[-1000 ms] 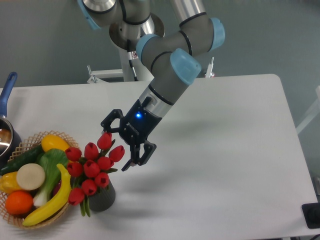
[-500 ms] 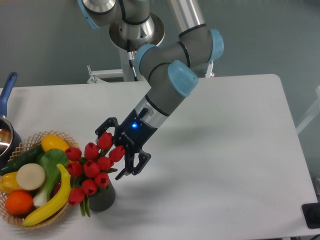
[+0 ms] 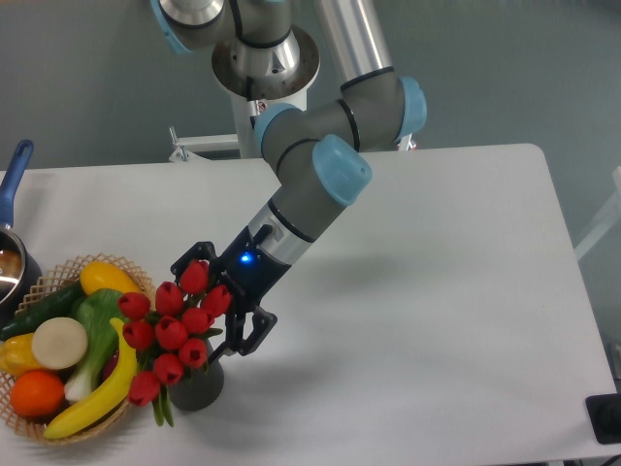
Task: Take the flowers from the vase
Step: 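Lower the open gripper around the tulip stems above the vase, then close the gripper on the tulip stems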
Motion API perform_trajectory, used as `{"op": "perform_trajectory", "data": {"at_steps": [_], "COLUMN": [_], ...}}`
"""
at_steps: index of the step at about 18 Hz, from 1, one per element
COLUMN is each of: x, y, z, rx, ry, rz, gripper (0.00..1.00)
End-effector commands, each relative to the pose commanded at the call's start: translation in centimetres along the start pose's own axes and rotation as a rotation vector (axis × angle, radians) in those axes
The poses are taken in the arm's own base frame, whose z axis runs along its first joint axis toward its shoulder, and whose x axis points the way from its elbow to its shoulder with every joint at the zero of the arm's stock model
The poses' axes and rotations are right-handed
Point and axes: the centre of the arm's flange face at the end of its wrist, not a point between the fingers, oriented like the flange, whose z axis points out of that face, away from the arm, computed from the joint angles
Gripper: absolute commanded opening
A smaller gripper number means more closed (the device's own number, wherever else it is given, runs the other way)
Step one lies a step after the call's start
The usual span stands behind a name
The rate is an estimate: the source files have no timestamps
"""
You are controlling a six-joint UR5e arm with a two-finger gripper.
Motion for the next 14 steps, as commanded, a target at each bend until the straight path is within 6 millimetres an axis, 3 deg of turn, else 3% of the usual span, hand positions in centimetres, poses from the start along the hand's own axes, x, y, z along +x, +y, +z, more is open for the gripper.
{"op": "perform_trajectory", "data": {"at_steps": [14], "x": [-0.24], "y": [-0.59], "z": [0.29], "rx": [0.015], "ry": [0.009], "rz": [0.012], "gripper": [0.99]}}
